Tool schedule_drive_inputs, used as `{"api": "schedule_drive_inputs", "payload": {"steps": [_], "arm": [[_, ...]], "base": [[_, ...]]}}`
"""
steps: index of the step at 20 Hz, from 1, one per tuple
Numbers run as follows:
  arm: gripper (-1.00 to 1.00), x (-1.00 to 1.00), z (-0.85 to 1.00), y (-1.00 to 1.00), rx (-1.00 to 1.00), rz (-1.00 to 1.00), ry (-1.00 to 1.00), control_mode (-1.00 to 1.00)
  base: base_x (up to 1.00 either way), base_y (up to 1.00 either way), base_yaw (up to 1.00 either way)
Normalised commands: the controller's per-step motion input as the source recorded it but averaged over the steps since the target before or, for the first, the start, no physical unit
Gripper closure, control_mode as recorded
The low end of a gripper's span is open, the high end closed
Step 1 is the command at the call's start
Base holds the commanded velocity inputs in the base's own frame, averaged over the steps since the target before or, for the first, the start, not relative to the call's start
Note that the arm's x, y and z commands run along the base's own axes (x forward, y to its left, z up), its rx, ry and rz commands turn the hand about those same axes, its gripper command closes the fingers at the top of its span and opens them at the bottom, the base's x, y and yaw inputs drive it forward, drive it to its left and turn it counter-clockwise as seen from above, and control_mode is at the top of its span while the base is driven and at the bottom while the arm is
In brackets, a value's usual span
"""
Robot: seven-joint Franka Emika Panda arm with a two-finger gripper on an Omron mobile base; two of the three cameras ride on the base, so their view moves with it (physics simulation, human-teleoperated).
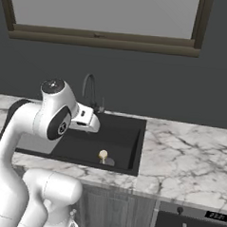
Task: Pick up the soap dispenser and dish brush from the sink, and place them back in the cabinet, and close the cabinet doors.
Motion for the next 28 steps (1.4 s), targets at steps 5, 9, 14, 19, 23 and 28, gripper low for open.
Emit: {"api": "schedule_drive_inputs", "payload": {"steps": [5, 9, 14, 19, 23, 28], "arm": [[-1.00, 0.36, -0.24, 0.00, 0.00, 0.00, 0.06, -1.00], [-1.00, 0.34, -0.23, -0.01, 0.00, 0.00, 0.06, -1.00], [-1.00, 0.36, -0.29, -0.02, 0.00, 0.01, 0.06, -1.00], [-1.00, 0.36, -0.30, -0.03, 0.00, 0.01, 0.04, -1.00], [-1.00, 0.37, -0.23, -0.09, 0.02, 0.00, 0.01, -1.00], [-1.00, 0.38, -0.27, -0.11, 0.03, 0.00, 0.01, -1.00]], "base": [[0.00, 0.00, 0.00], [0.00, 0.00, 0.00], [0.00, 0.00, 0.00], [0.00, 0.00, 0.00], [0.00, 0.00, 0.00], [0.00, 0.00, 0.00]]}}
